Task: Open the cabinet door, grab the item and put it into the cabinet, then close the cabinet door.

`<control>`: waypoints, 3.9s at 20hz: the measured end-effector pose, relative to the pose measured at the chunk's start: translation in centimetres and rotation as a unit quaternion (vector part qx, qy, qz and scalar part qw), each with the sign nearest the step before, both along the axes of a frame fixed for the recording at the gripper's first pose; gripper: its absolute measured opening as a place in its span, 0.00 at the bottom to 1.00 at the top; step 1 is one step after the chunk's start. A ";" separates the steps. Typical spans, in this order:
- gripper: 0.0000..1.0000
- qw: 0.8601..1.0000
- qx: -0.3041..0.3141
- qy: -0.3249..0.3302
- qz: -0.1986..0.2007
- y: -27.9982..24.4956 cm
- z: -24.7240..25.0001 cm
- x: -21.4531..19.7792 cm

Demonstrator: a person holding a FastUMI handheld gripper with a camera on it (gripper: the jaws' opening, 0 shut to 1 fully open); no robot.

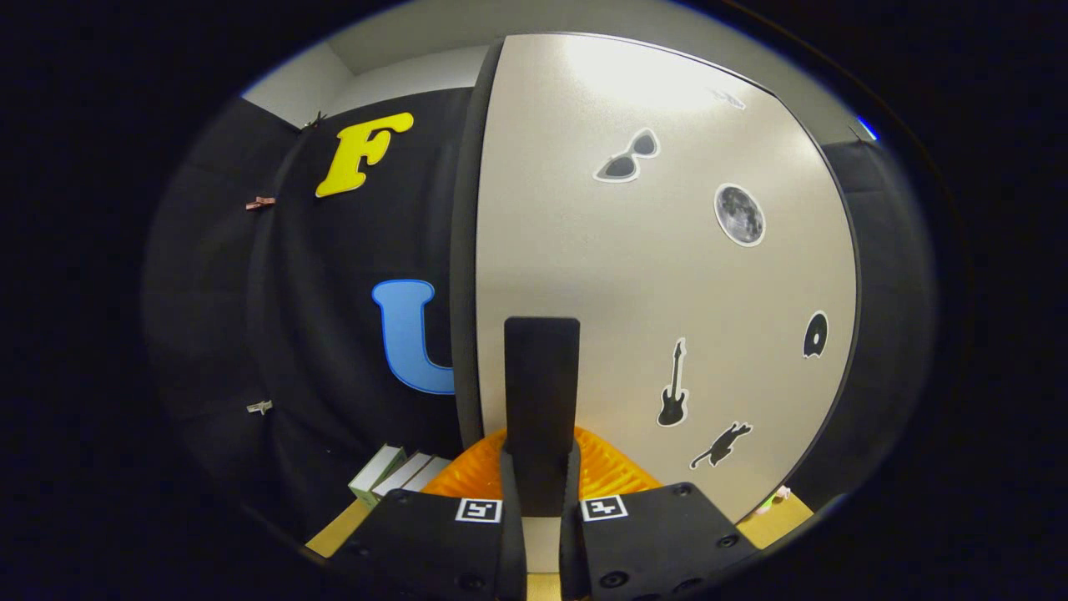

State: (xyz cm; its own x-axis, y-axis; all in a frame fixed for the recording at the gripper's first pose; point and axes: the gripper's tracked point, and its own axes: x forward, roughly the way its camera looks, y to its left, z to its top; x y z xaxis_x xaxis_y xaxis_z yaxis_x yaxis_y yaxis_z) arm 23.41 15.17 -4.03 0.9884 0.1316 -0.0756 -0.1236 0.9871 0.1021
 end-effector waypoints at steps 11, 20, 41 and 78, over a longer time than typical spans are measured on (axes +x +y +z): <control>0.19 0.999 0.017 -0.011 0.046 -3.7 0.8 -8.8; 0.19 0.998 0.022 -0.011 0.053 -10.7 0.8 -16.8; 0.17 0.996 0.007 -0.019 -0.087 -29.0 1.6 -22.3; 0.98 0.989 0.018 -0.102 -0.109 -31.2 9.3 -29.7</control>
State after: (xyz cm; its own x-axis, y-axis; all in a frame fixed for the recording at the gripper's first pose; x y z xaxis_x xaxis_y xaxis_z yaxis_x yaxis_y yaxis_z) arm -6.28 -16.03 5.28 0.9876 -0.0877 0.1299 0.0704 0.9888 0.1319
